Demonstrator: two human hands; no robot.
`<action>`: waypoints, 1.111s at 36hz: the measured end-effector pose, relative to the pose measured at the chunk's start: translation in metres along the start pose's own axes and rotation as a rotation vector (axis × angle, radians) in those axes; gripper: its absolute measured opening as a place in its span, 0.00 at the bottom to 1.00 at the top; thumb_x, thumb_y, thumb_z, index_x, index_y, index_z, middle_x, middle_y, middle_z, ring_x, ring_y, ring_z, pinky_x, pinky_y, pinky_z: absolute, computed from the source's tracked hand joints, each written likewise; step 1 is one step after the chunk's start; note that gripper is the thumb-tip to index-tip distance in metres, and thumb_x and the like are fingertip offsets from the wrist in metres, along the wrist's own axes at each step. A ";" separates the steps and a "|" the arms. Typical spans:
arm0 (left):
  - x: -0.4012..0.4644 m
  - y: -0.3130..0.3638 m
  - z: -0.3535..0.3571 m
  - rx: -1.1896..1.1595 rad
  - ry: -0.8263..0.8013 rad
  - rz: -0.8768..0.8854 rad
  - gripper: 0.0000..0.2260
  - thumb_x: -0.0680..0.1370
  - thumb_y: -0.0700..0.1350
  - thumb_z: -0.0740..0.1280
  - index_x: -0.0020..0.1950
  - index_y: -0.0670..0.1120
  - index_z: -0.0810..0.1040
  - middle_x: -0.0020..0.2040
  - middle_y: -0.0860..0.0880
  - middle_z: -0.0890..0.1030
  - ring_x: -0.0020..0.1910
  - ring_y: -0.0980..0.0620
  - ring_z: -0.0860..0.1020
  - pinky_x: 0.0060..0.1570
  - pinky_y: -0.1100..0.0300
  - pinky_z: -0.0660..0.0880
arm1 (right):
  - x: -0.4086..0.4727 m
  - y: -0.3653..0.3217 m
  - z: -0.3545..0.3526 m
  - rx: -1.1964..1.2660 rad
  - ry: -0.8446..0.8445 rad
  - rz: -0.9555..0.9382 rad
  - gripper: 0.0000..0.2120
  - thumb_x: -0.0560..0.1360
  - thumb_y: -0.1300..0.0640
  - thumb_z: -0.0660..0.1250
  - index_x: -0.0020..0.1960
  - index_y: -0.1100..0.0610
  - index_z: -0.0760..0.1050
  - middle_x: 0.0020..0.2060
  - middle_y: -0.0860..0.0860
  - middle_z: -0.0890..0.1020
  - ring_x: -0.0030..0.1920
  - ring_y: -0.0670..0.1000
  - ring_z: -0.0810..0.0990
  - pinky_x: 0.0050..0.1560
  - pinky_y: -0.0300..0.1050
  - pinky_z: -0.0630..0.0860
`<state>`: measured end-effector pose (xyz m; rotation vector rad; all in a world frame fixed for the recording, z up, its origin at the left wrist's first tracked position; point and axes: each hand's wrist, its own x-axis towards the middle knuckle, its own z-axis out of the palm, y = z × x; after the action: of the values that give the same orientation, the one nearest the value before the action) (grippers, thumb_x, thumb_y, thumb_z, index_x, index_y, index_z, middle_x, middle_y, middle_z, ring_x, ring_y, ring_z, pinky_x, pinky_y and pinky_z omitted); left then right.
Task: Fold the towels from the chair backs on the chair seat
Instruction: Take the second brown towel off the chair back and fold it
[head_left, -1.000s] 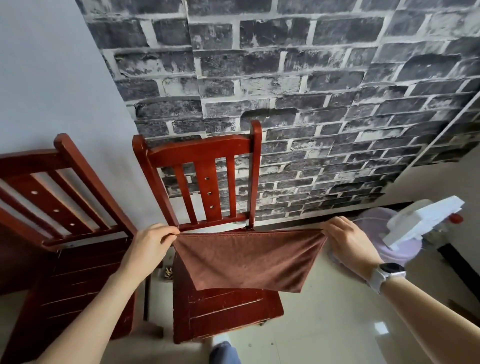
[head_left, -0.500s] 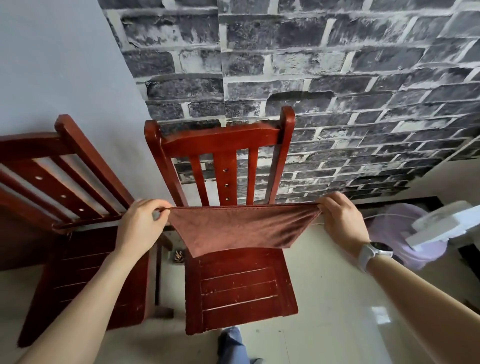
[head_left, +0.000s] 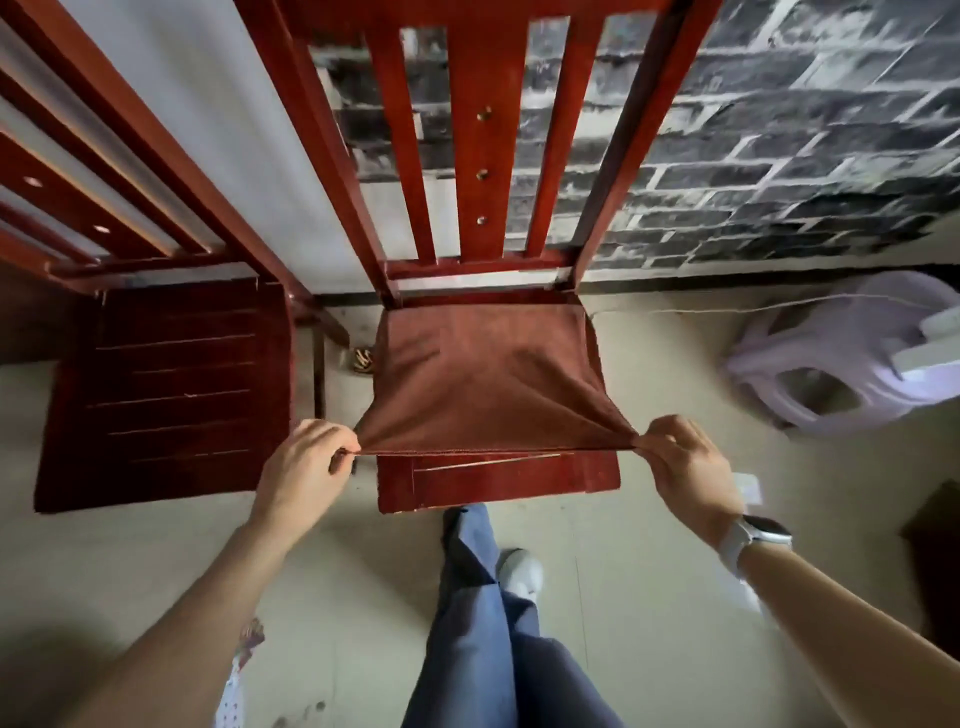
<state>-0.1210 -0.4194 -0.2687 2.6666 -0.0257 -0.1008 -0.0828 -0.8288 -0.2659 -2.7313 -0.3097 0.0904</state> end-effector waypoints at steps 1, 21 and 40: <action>-0.009 -0.008 0.017 0.001 -0.043 -0.022 0.10 0.65 0.32 0.73 0.39 0.45 0.78 0.41 0.52 0.81 0.44 0.48 0.76 0.35 0.53 0.77 | -0.011 0.005 0.016 0.003 -0.056 0.019 0.09 0.65 0.70 0.74 0.41 0.59 0.81 0.39 0.56 0.79 0.38 0.61 0.79 0.26 0.53 0.77; -0.074 -0.040 0.136 -0.033 -0.433 -0.313 0.06 0.70 0.36 0.70 0.43 0.45 0.81 0.46 0.49 0.83 0.48 0.47 0.79 0.45 0.54 0.74 | -0.077 0.030 0.120 -0.034 -0.564 0.347 0.10 0.77 0.62 0.60 0.54 0.61 0.77 0.53 0.56 0.78 0.57 0.58 0.73 0.52 0.50 0.72; 0.118 -0.046 0.115 -0.704 0.001 -0.739 0.09 0.77 0.38 0.64 0.53 0.48 0.79 0.42 0.54 0.79 0.40 0.61 0.75 0.48 0.62 0.72 | 0.113 0.023 0.116 0.325 -0.021 0.632 0.11 0.78 0.63 0.57 0.53 0.67 0.75 0.50 0.63 0.80 0.51 0.60 0.77 0.46 0.38 0.65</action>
<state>-0.0123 -0.4349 -0.3995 1.8519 0.8344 -0.2824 0.0199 -0.7804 -0.3841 -2.4010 0.5263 0.3087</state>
